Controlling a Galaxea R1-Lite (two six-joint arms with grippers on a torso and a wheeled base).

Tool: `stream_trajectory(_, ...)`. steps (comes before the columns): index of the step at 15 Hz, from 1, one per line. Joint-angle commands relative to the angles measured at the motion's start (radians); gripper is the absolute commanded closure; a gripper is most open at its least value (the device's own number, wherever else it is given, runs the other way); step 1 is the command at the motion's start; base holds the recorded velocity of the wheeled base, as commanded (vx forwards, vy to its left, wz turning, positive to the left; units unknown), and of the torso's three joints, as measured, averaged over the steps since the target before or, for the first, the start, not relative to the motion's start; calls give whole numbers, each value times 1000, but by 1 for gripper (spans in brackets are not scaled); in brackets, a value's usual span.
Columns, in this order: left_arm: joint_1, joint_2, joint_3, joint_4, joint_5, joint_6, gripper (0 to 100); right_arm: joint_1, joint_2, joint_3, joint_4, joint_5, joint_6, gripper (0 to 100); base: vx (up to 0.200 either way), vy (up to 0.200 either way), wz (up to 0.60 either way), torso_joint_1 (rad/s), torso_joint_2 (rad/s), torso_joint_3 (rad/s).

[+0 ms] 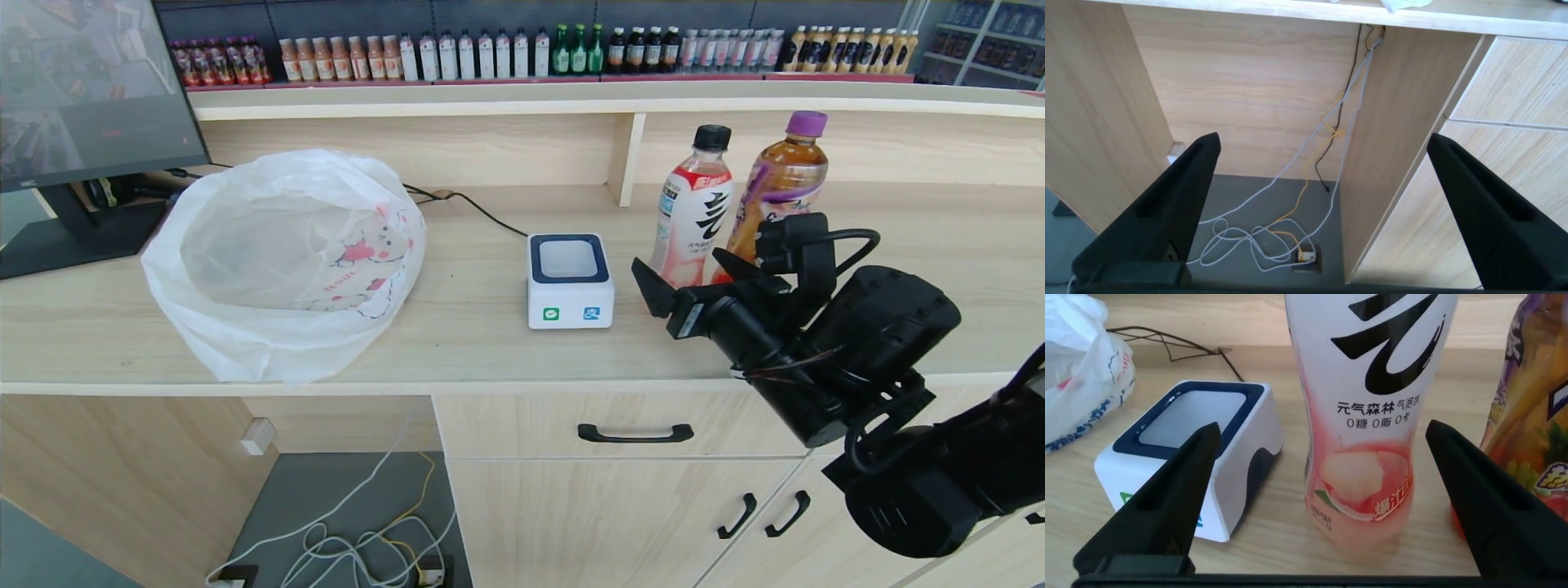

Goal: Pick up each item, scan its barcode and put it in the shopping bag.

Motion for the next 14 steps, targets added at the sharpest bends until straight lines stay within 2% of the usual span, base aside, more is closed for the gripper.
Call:
stream_trajectory(1, 2, 0, 0, 0, 0, 0, 0, -10, 10, -13, 1, 2, 0, 0, 0, 0, 0, 0, 0, 0)
stream_trajectory(14, 0, 0, 0, 0, 0, 0, 0, -26, 7, -171, 208, 40, 0, 0, 0, 0, 0, 0, 0, 0)
